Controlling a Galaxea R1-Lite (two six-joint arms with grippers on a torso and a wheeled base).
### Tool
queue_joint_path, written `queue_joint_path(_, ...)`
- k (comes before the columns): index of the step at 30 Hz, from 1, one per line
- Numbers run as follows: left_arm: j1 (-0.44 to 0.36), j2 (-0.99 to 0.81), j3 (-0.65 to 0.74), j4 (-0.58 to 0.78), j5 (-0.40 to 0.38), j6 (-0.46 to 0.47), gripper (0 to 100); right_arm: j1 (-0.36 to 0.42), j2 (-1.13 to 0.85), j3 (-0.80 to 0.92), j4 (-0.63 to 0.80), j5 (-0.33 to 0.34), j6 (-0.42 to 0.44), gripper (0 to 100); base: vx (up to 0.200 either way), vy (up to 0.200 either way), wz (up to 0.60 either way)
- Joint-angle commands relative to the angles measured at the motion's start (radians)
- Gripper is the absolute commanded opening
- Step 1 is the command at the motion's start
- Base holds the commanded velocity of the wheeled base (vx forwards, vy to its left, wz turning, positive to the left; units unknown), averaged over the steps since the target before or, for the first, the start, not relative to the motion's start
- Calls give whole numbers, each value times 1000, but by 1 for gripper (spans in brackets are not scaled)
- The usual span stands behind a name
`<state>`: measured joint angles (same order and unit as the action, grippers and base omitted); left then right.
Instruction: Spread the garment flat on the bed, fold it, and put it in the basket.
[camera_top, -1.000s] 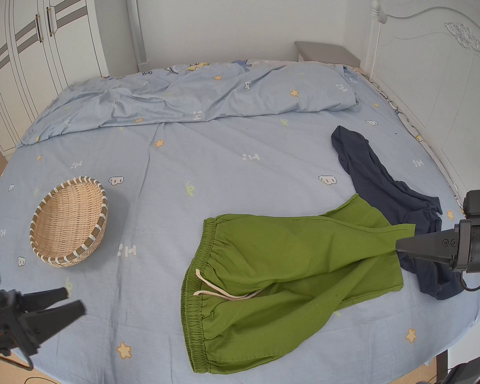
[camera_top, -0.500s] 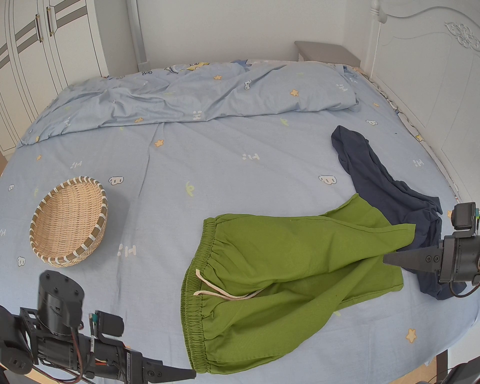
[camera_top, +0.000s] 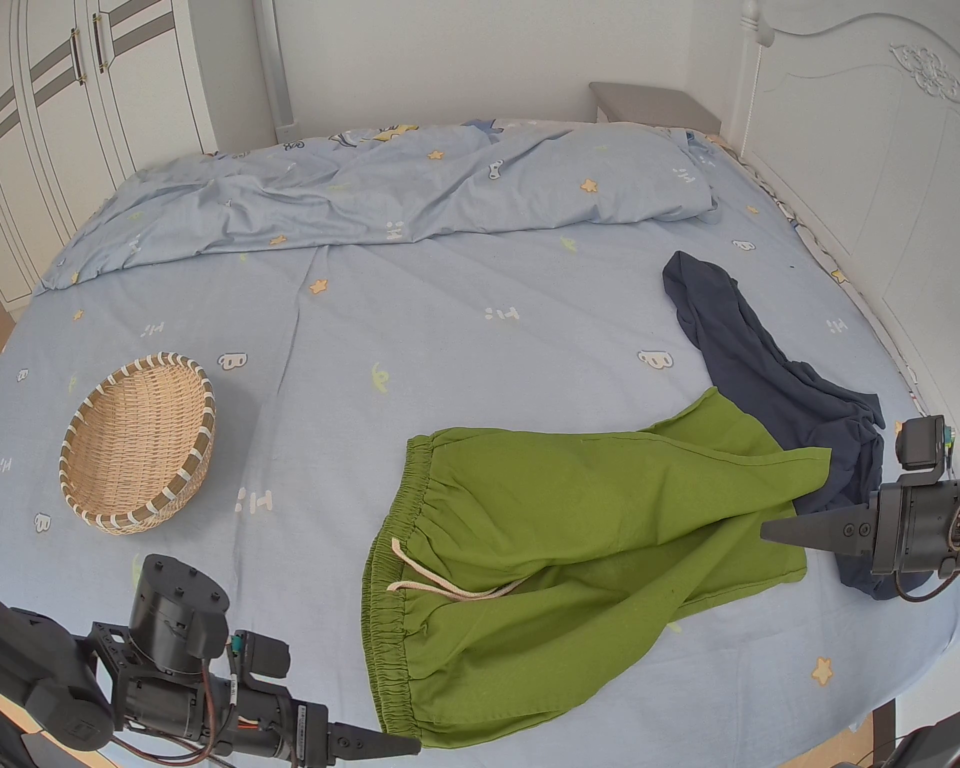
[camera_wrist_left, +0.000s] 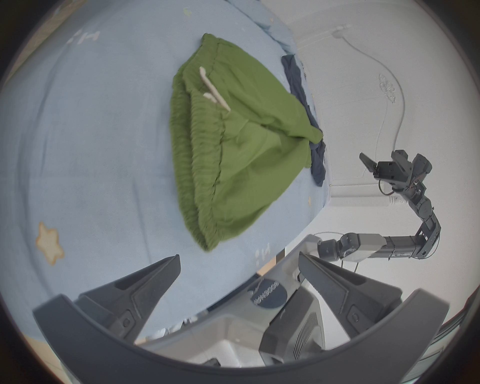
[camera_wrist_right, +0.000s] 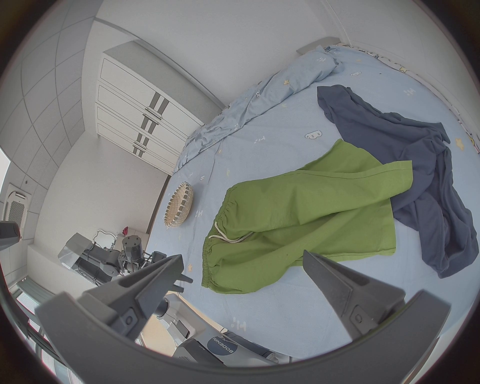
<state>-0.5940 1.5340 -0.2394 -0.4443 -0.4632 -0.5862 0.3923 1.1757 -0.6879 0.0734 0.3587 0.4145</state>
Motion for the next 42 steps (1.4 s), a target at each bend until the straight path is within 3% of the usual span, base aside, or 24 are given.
queue_joint_path(1,-6,210,18,-162,5,-24,100,0,8,1,0,0,0,100,0,0,0)
queue_joint_path(16,-6,256,6,-220,1,-57,100,0,21,1,0,0,-2,100,0,0,0)
queue_joint_path(27,-7,340,28,-372,0,-107,100,-1,21,1,0,0,-2,100,0,0,0)
queue_joint_path(28,-9,340,32,-375,0,-106,0,-1,21,1,0,0,-2,100,0,0,0)
queue_joint_path(38,3,331,32,-376,5,-107,0,-1,21,1,0,0,-2,100,0,0,0)
queue_joint_path(42,60,275,69,-376,6,-107,0,-1,21,7,0,2,1,100,0,0,0)
